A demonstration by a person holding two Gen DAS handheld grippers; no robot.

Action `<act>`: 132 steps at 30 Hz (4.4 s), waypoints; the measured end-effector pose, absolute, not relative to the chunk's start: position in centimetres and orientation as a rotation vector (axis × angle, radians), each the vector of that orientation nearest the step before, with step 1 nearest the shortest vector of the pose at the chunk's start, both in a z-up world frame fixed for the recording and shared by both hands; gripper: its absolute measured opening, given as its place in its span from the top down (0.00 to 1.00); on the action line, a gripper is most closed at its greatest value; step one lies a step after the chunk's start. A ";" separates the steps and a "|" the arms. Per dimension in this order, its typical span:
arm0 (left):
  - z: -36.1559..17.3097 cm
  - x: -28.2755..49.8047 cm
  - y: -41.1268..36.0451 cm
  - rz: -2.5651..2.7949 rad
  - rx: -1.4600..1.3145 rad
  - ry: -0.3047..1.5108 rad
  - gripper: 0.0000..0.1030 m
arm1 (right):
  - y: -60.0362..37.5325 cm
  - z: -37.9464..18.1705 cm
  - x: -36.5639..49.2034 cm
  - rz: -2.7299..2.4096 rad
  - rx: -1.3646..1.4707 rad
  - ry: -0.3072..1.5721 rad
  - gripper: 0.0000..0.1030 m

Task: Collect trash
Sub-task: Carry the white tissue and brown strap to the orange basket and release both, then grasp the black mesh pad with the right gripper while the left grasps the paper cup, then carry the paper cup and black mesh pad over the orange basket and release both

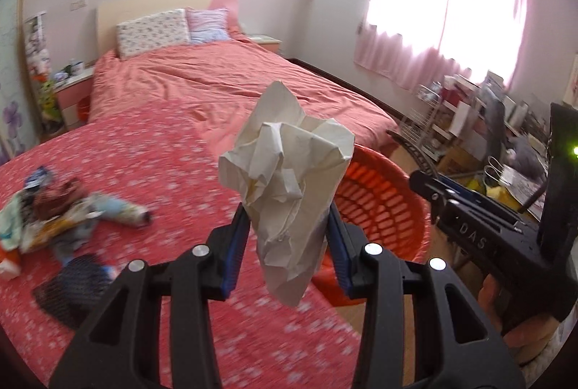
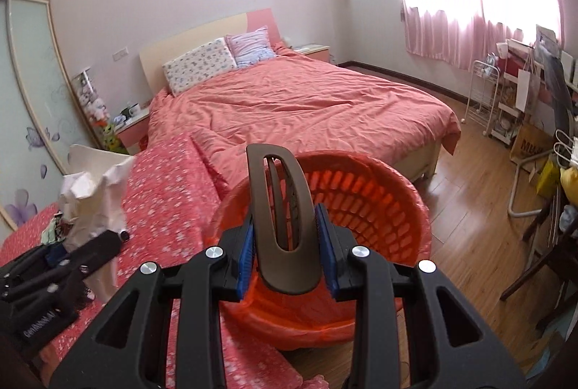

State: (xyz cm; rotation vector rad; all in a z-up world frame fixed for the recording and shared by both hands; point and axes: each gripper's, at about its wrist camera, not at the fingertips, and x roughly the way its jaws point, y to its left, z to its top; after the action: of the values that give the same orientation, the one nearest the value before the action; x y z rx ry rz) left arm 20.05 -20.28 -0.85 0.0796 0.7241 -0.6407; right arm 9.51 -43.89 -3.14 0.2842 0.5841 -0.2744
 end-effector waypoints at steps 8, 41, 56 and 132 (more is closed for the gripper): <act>-3.0 22.1 -25.3 -0.702 0.130 0.761 0.59 | -46.4 -3.9 9.9 -0.292 0.326 0.588 0.69; -2.6 24.3 -14.3 -0.424 0.129 0.766 0.36 | -44.7 -0.6 8.9 -0.245 0.314 0.545 0.43; -3.8 23.7 8.2 -0.028 0.033 0.782 0.34 | -25.7 -4.9 14.3 0.124 0.095 0.752 0.43; -7.3 25.2 15.4 0.073 0.019 0.882 0.29 | -20.0 -5.8 15.4 0.232 0.088 0.792 0.92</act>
State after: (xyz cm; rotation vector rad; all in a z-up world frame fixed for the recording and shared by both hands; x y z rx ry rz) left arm 25.15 15.43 -7.30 0.0190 0.8822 0.0732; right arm 15.45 -19.98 -5.80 0.0876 0.7917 0.2317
